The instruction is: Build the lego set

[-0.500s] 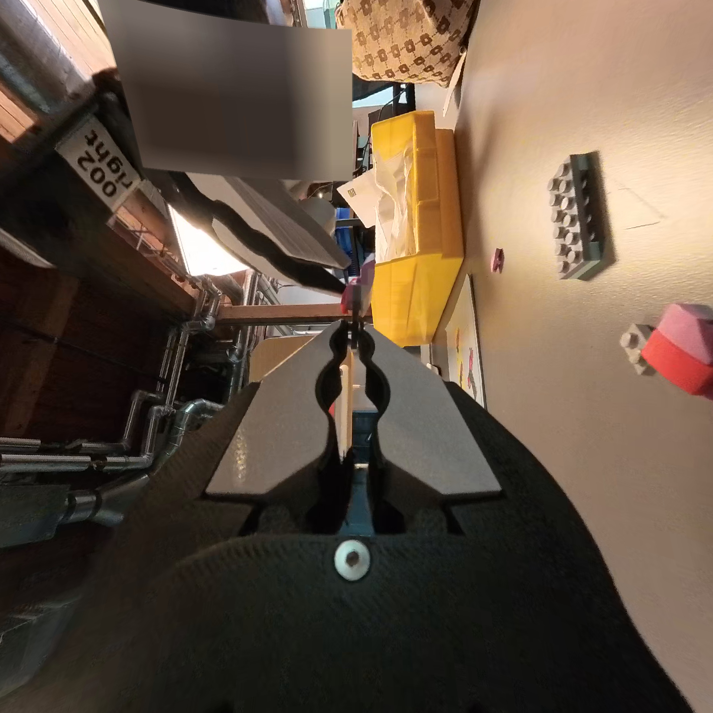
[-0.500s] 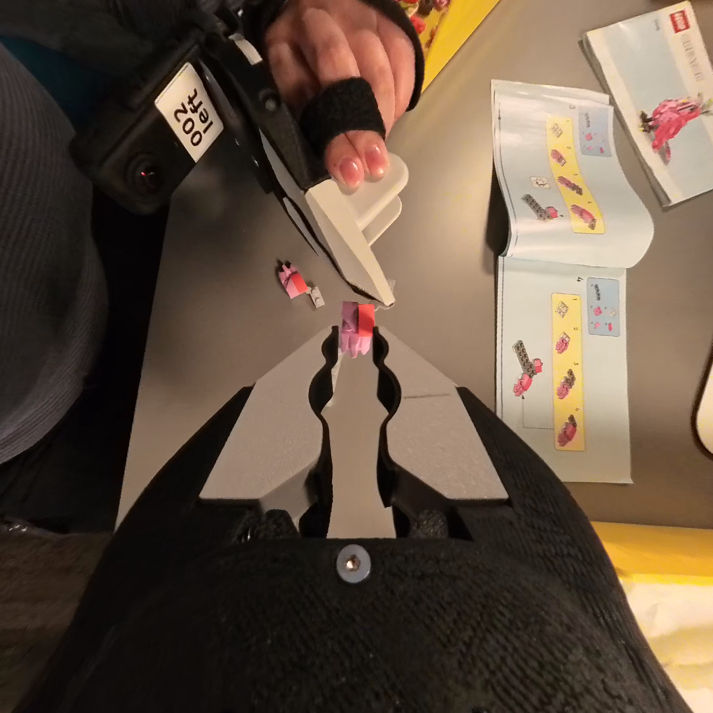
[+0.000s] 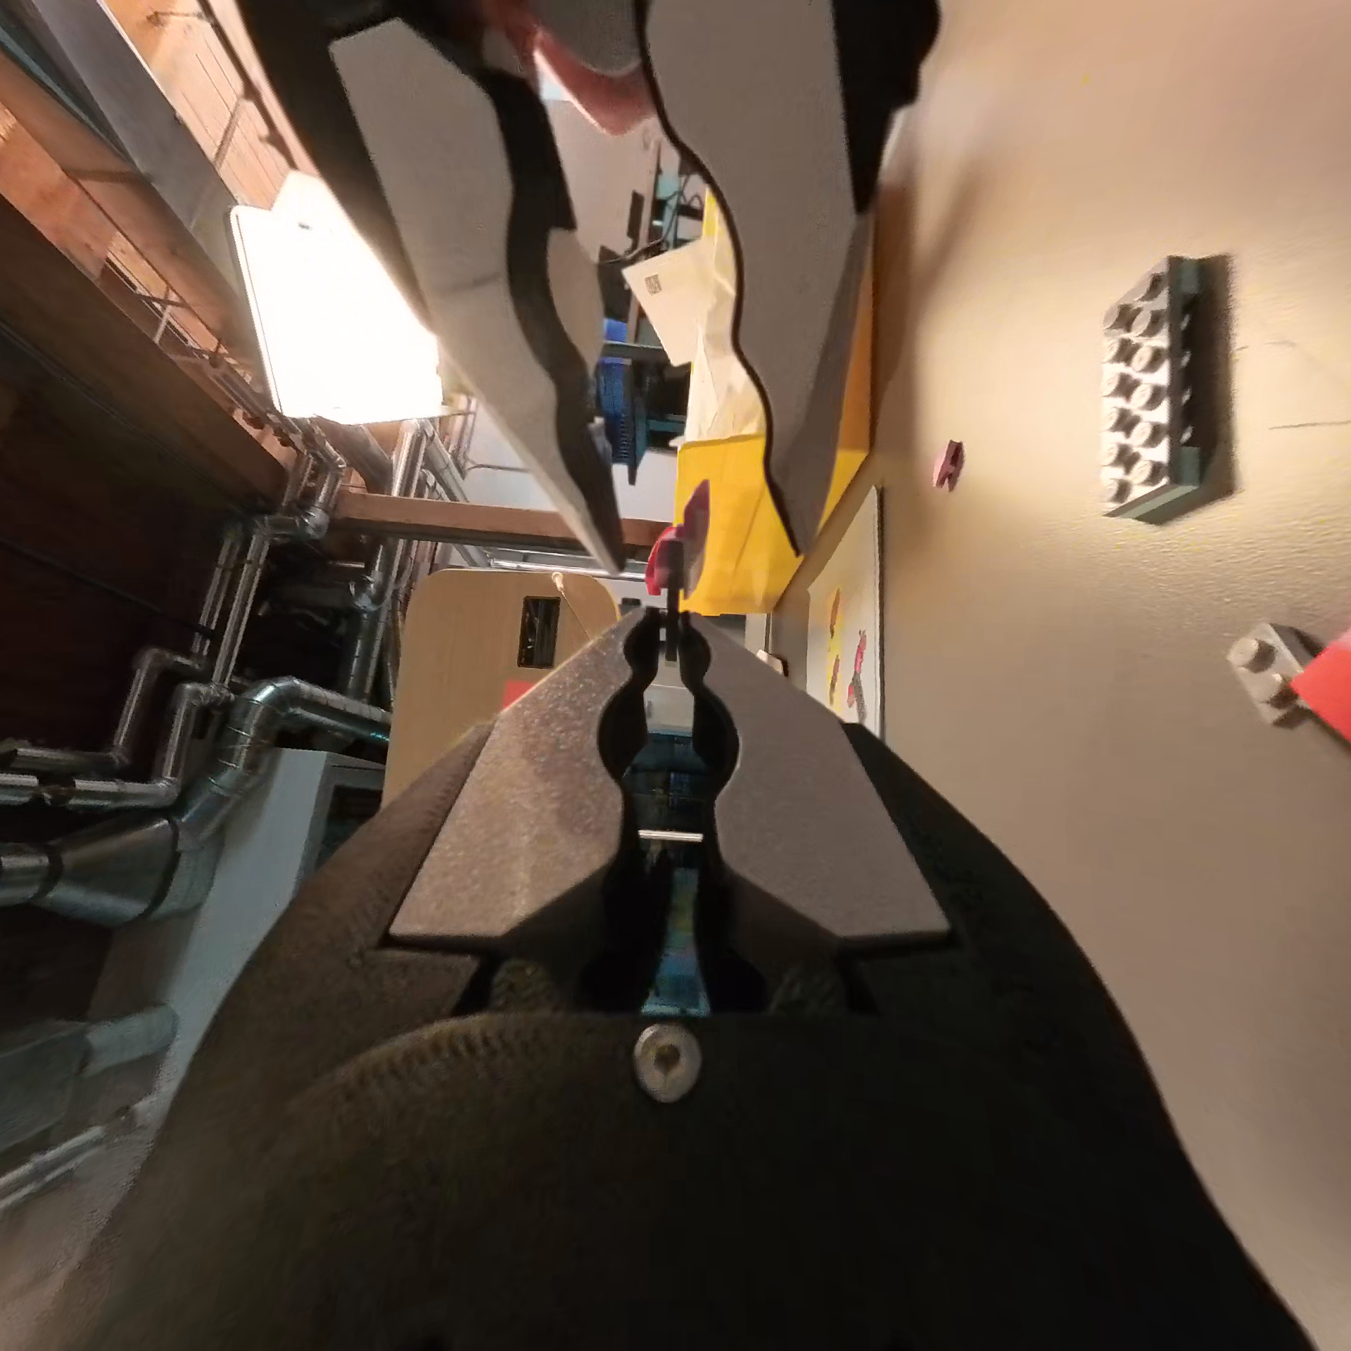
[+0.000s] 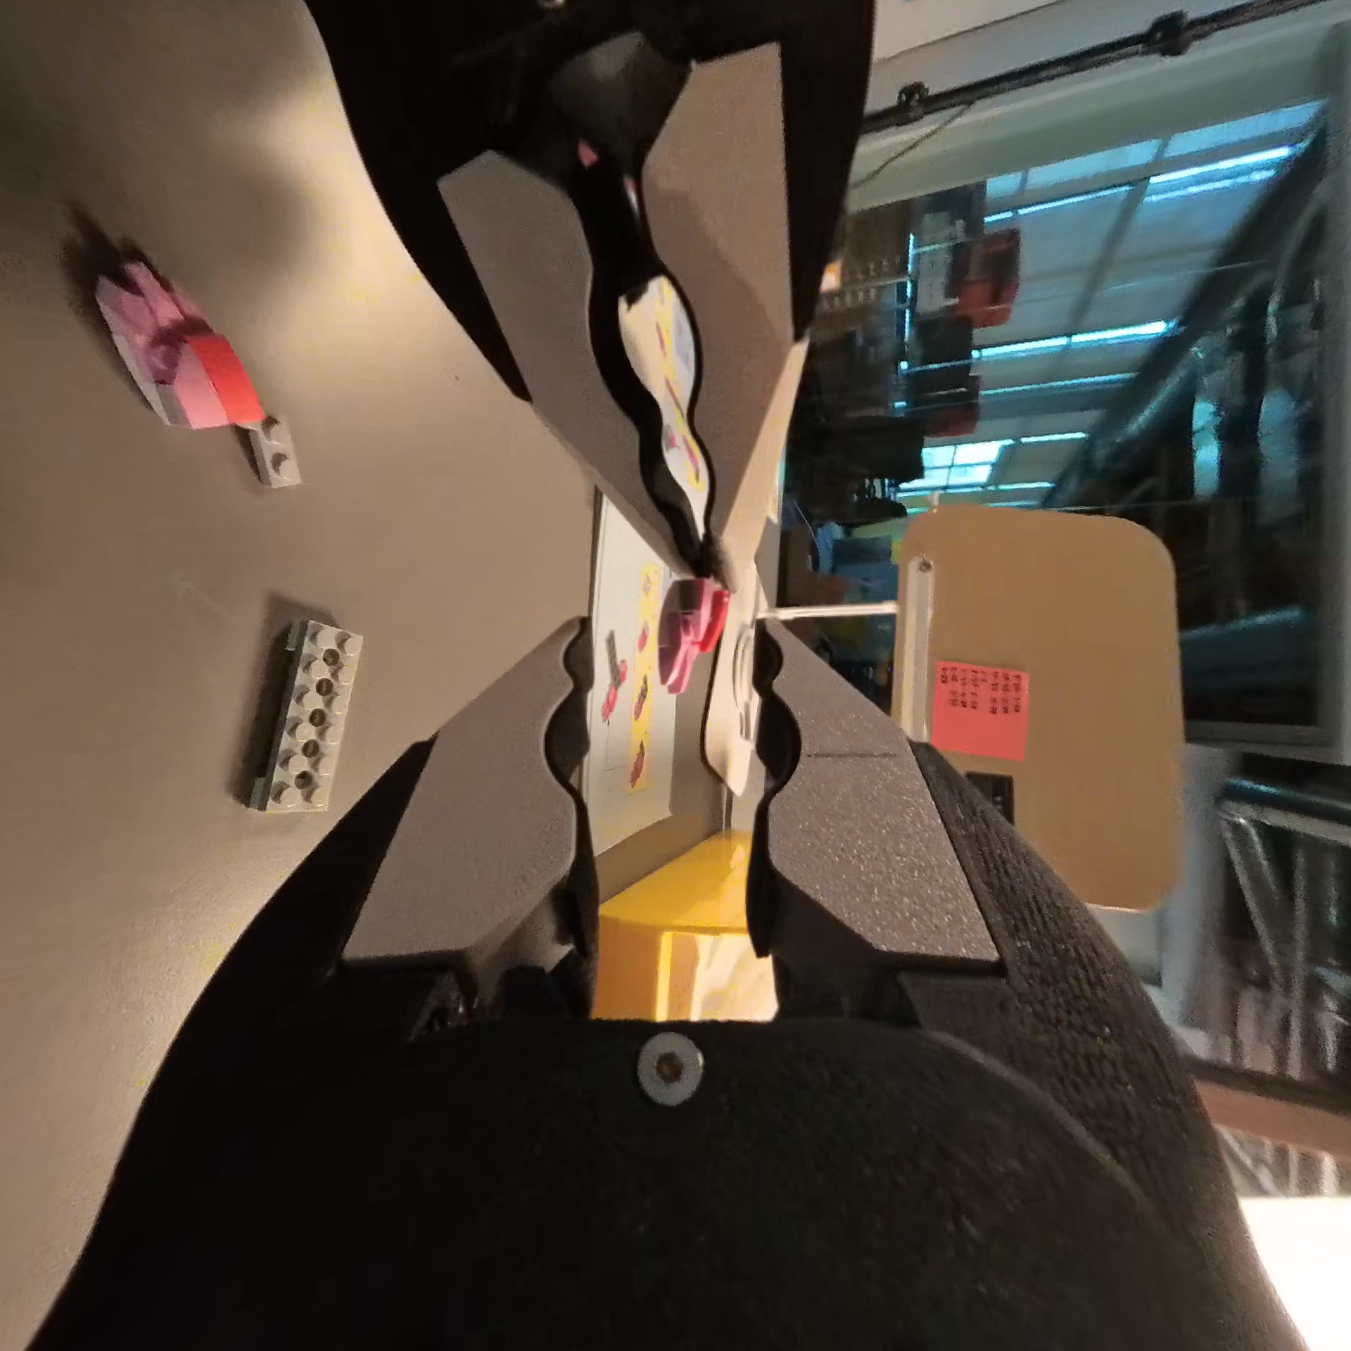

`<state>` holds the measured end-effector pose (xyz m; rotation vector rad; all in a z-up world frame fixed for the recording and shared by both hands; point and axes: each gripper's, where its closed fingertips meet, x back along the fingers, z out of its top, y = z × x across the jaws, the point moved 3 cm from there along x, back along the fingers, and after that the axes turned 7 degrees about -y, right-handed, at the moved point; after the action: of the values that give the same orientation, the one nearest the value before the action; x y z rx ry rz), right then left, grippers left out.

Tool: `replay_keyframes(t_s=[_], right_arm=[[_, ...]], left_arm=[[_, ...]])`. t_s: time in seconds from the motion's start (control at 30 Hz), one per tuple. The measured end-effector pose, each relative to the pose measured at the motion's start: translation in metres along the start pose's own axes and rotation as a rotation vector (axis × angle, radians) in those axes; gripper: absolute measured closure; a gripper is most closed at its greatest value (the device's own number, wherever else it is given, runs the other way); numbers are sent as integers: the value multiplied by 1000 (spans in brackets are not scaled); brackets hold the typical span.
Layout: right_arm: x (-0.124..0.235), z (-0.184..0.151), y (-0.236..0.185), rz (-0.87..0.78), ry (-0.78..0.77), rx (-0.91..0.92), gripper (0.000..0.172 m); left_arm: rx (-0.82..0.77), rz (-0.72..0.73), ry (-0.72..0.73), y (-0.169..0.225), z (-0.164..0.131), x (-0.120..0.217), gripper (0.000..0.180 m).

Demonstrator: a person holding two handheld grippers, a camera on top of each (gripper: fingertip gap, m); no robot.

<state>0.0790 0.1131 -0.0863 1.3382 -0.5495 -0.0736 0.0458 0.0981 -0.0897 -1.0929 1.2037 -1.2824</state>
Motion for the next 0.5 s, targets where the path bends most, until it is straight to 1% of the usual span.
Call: replay_keyframes(t_s=[0.07,0.23,0.37,0.5], right_arm=[[-3,-1,-1,-23,-23,-18,134],[-10,-3,-6,-42,-58,-11,138],[-12,-5,-5,-85,-93,22,158],[-14,-7,-6,-128,-136,72,160]], left_arm=[[17,-11,-6,0,-1,-1,177],[27,-29,-12,2,-1,-1,177],[14,-56,-17,8,0,-2,177],[54,-89,-35,10,-1,-4,177]])
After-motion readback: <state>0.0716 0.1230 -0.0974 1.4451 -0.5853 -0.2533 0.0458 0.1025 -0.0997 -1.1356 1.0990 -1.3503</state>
